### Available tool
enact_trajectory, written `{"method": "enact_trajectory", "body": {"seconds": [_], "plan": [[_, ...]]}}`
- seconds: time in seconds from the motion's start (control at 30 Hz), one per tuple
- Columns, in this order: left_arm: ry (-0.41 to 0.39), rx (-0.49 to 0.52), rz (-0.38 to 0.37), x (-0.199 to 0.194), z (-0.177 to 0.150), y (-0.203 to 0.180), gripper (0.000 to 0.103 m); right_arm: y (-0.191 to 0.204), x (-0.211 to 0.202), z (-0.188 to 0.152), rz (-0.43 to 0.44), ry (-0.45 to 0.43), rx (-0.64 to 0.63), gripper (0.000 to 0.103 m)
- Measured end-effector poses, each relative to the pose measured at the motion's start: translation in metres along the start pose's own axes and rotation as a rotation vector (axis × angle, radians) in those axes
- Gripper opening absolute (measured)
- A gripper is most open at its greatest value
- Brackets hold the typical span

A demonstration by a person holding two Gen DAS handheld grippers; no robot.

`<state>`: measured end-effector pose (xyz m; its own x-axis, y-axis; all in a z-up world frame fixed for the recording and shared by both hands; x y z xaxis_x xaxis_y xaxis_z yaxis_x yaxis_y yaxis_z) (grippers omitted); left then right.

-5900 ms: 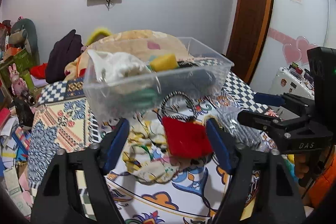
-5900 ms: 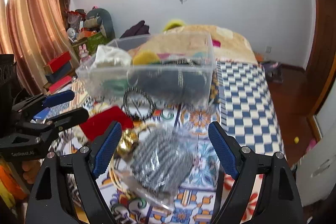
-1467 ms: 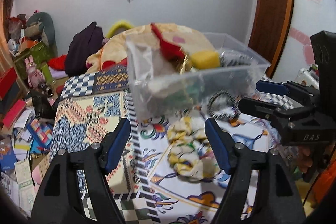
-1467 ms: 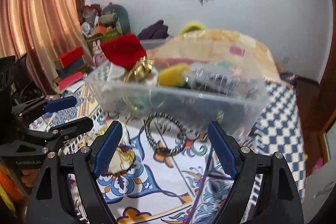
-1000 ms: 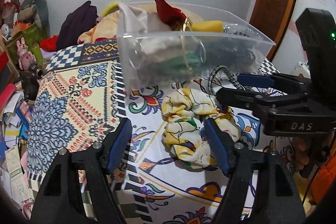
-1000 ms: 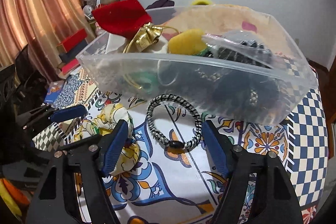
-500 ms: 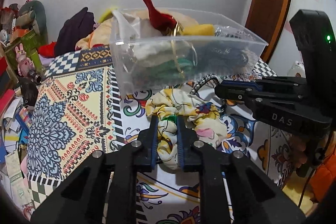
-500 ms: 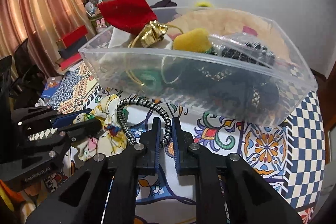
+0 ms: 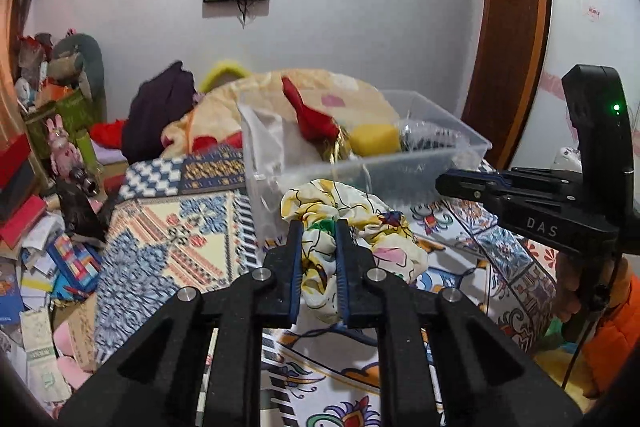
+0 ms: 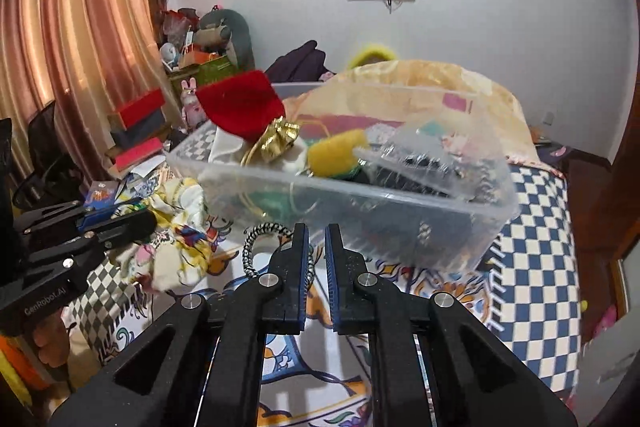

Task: Organize soft objects
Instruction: 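Carry the scrunchie and bracelet into the clear box and open both tools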

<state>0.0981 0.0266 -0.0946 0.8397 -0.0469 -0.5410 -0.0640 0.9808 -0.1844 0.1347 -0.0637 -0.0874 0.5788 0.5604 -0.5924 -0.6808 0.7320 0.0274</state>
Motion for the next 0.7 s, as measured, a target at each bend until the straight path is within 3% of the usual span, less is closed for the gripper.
{"method": "enact_trajectory", "body": {"seconds": [0.1,0.27,0.43,0.5,0.57,0.7], "plan": [[-0.014,-0.005,0.003,-0.001,0.005,0.002,0.014,0.002,0.009,0.002,-0.011,0.038,-0.018,0.008],[-0.014,-0.027,0.008,-0.003,0.006,0.009,0.014,0.005,0.041,-0.002,0.034,0.137,-0.026,0.028],[-0.018,-0.044,0.006,-0.005,0.006,0.013,0.014,0.012,0.067,-0.009,0.036,0.218,-0.071,0.029],[-0.018,-0.05,0.004,-0.005,0.005,0.015,0.014,0.018,0.068,-0.009,0.007,0.22,-0.121,0.028],[-0.014,-0.057,0.001,-0.004,0.004,0.016,0.014,0.024,0.069,-0.009,-0.017,0.216,-0.147,0.015],[-0.011,-0.065,0.002,-0.003,0.003,0.017,0.014,0.031,0.066,-0.011,-0.031,0.194,-0.155,0.008]]}}
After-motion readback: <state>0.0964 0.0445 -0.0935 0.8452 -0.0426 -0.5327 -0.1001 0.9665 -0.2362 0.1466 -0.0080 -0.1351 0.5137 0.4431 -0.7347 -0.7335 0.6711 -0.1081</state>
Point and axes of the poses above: each gripper's, at about its wrist camera, not at the fingertips, and x roughly the way its jaws point, y to its left, z to its top, the point moved 4 cm from there along x, roughly the way its jaws point, and after that the axes turned 8 degrees about -x, right-handed, at the moved point
